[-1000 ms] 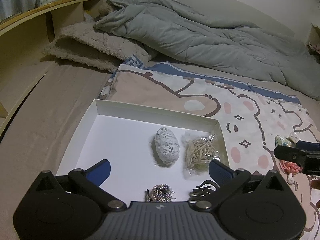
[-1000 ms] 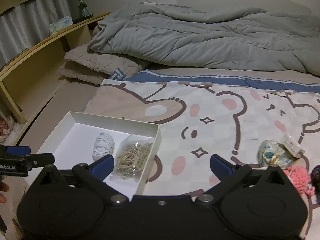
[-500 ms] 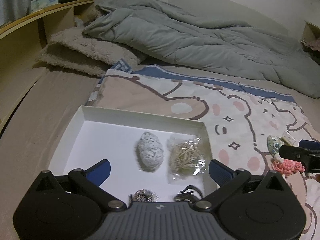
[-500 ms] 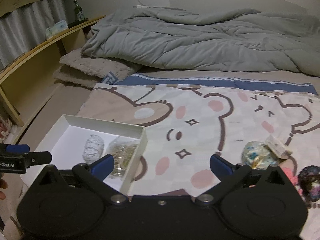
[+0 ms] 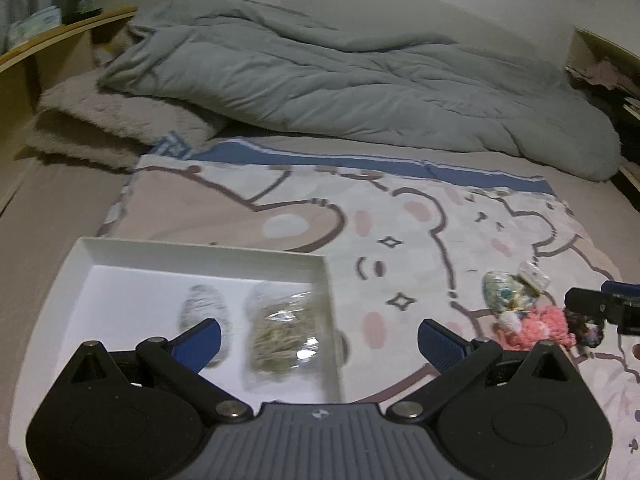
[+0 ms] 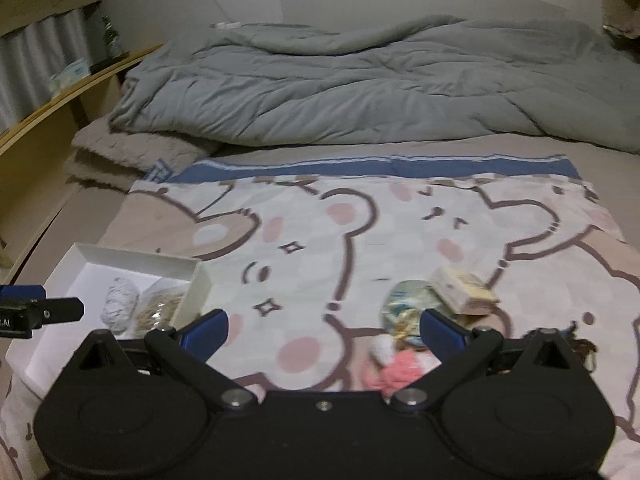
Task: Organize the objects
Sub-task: 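Move both tools over to the crocheted items on the sheet, then grasp the pink crocheted doll with the left tool while the right tool grasps the dark crocheted scrunchie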
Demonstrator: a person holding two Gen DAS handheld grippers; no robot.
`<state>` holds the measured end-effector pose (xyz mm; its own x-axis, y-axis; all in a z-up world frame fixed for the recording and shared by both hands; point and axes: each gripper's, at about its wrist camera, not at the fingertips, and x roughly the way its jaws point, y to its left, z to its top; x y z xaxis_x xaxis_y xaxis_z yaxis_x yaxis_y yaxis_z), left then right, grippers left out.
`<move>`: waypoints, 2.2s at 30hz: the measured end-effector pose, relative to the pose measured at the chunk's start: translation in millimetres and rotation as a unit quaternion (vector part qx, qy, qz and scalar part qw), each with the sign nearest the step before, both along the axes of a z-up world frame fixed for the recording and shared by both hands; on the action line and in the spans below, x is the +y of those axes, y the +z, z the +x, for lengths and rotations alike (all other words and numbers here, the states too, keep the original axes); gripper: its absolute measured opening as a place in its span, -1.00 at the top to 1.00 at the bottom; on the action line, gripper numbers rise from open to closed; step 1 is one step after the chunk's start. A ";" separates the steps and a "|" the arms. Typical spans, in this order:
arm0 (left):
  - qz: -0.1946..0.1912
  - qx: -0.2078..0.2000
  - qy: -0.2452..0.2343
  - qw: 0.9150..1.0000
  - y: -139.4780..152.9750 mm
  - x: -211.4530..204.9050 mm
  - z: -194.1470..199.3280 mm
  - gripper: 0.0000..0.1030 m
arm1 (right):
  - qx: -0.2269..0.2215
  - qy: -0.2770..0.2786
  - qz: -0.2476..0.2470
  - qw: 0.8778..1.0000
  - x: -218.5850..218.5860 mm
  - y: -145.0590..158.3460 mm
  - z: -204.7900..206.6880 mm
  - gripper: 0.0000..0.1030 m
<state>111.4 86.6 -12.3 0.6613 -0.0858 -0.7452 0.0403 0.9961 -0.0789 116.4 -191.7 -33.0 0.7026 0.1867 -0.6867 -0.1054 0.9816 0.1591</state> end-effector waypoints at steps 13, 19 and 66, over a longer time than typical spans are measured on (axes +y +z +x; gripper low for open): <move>-0.011 -0.017 -0.059 0.998 -10.0 -82.7 18.4 -1.00 | 0.019 -0.103 0.025 0.994 -90.0 -6.8 -0.9 -1.00; -0.021 -0.027 -0.089 0.995 -16.7 -118.4 22.1 -1.00 | 0.027 -0.149 0.027 0.988 -129.0 -14.9 1.2 -1.00; 0.022 -0.037 -0.378 0.925 -134.0 -247.9 63.4 -0.17 | 0.184 -0.322 0.209 0.905 -227.5 -126.1 37.9 -0.59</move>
